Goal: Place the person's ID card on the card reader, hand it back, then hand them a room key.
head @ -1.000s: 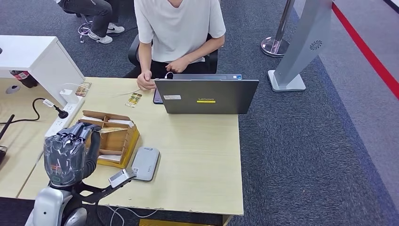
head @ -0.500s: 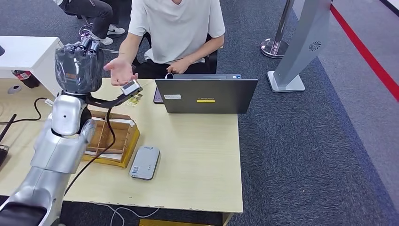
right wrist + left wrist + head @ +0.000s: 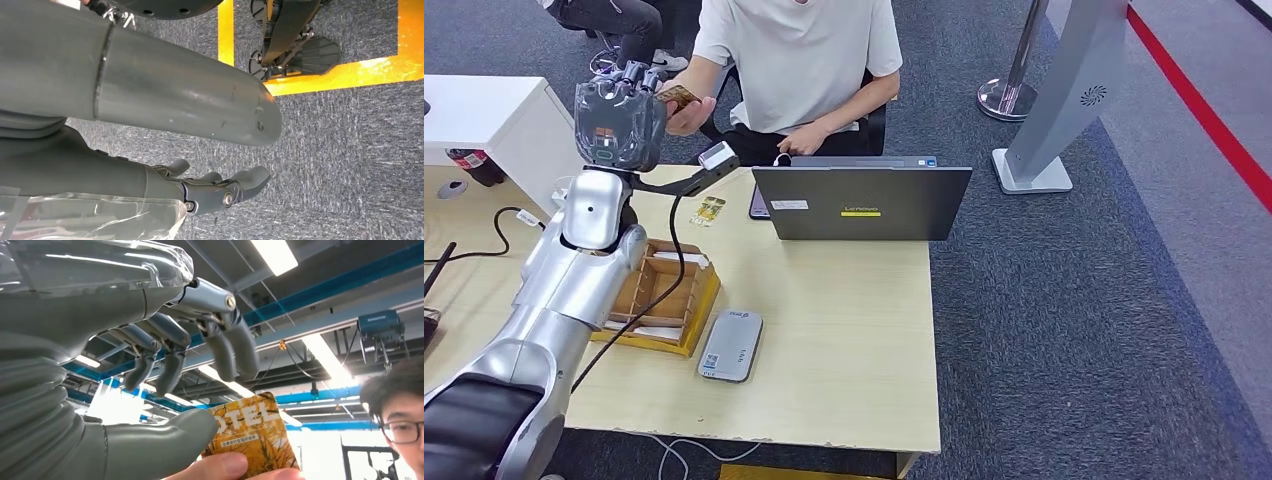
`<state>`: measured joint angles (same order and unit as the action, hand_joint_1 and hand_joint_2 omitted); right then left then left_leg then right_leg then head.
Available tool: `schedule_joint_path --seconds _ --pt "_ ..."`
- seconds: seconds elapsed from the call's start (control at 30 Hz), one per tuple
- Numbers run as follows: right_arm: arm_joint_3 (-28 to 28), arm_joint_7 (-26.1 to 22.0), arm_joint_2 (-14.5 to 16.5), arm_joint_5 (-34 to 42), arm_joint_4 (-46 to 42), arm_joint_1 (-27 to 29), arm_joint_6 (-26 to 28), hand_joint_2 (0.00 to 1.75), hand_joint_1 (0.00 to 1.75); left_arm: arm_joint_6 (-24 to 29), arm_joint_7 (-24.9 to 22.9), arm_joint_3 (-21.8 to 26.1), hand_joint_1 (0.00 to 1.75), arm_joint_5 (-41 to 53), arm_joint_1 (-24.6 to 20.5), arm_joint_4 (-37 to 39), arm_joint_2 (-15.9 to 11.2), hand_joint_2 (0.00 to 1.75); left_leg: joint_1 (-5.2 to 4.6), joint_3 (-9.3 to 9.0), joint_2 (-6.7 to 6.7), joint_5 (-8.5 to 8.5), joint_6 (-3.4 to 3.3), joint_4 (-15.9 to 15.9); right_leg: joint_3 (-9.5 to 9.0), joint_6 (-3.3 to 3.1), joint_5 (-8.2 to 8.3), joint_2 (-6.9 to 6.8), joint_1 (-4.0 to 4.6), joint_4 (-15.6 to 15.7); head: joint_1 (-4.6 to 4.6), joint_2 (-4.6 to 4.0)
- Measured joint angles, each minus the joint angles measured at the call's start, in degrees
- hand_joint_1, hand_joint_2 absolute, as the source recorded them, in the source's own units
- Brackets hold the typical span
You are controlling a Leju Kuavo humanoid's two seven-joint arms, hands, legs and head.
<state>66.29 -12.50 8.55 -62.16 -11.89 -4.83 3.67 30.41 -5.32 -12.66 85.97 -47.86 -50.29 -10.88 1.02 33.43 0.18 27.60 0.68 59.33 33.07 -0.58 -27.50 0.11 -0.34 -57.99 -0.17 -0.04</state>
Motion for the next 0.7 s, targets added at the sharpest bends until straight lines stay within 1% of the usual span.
schedule_joint_path --seconds 0.37,0.47,0.53,0.57,0.63,0.7 --pt "0.00 -0.44 0.00 0.28 0.00 0.06 -0.02 0.00 0.00 -0.13 -0.80 0.00 0.00 -0.28 0.06 1.09 0.00 1.75 0.00 0.04 0.00 0.00 0.00 0.00 0.01 0.00 0.00 -0.01 0.00 0.00 0.00 0.00" --pt "0.02 -0.52 0.03 0.86 0.00 0.07 0.01 0.00 0.00 0.42 0.15 0.00 0.00 -1.43 1.61 -0.25 -0.54 1.75 0.00 0.07 0.03 0.00 0.00 -0.02 -0.01 0.00 0.00 0.02 0.00 -0.02 0.01 0.00" --pt "0.17 -0.52 0.15 1.78 0.00 0.12 0.17 0.00 0.00 0.64 1.63 0.00 0.00 -3.56 5.33 -4.81 -1.91 1.75 -0.01 0.07 0.16 0.03 0.02 -0.07 -0.01 0.00 0.00 0.16 0.00 -0.04 0.01 0.00" --pt "0.37 -0.52 0.22 2.37 0.00 0.17 0.30 0.00 0.00 0.80 2.30 0.06 0.00 -5.12 8.26 -8.35 -3.16 1.75 -0.02 0.04 0.28 0.07 0.04 -0.10 -0.02 -0.01 -0.02 0.28 -0.01 -0.05 0.01 0.00" --pt "0.94 -0.54 0.35 3.50 0.00 0.42 0.63 0.00 0.00 1.69 3.42 1.06 0.00 -9.20 15.94 -17.19 -6.52 1.75 -0.05 -0.09 0.60 0.22 0.08 -0.17 -0.02 -0.05 -0.09 0.59 -0.03 -0.07 -0.02 0.00" --pt "1.57 -0.58 0.40 4.17 0.00 0.88 0.94 0.00 0.00 2.91 6.24 4.66 0.00 -14.19 25.06 -26.76 -9.91 1.75 -0.05 -0.24 0.86 0.37 0.12 -0.21 0.03 -0.09 -0.21 0.86 -0.04 -0.07 -0.15 0.00"
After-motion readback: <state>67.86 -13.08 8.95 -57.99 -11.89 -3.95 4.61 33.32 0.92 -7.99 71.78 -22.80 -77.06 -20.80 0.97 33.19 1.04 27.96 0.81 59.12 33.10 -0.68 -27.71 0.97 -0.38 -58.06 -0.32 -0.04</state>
